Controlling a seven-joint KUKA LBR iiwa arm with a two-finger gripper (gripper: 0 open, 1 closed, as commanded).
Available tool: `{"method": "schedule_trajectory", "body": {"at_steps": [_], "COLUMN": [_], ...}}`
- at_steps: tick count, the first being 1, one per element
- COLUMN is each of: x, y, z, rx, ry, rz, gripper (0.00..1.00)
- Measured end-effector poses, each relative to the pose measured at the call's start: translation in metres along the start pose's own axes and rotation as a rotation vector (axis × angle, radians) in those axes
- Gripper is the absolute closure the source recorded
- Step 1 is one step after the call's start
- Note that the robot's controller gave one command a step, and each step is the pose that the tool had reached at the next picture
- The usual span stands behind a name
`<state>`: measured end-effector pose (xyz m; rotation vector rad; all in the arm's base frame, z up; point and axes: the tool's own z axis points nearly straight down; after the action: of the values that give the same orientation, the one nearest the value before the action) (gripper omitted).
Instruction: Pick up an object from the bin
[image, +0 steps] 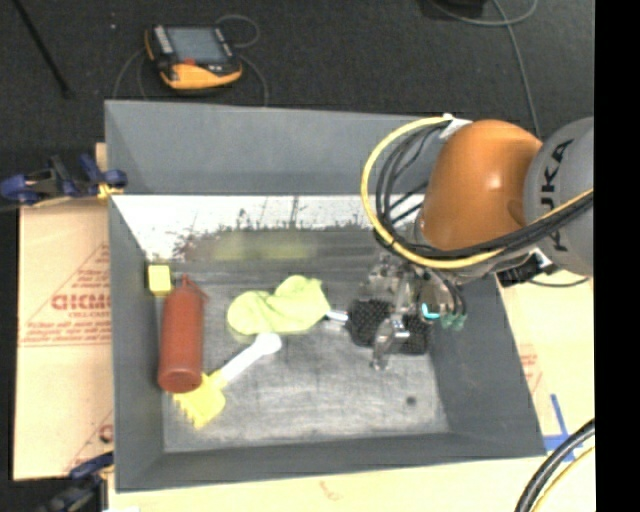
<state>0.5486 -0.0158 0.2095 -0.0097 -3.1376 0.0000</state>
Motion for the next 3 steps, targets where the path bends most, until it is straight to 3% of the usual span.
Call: {"method": "schedule_trajectory", "body": {"at_steps": [1, 2, 3], "x": [-0.002, -0.004, -0.024], "y": [0.000, -0.005, -0.044], "z": [-0.004, 0.029, 0.086], "rx": [0.000, -0.001, -0.001], "ry": [-0.008, -0.013, -0.014], "rz": [0.000, 0.046, 0.042], "gripper": [0.00, 0.00, 0.00]}}
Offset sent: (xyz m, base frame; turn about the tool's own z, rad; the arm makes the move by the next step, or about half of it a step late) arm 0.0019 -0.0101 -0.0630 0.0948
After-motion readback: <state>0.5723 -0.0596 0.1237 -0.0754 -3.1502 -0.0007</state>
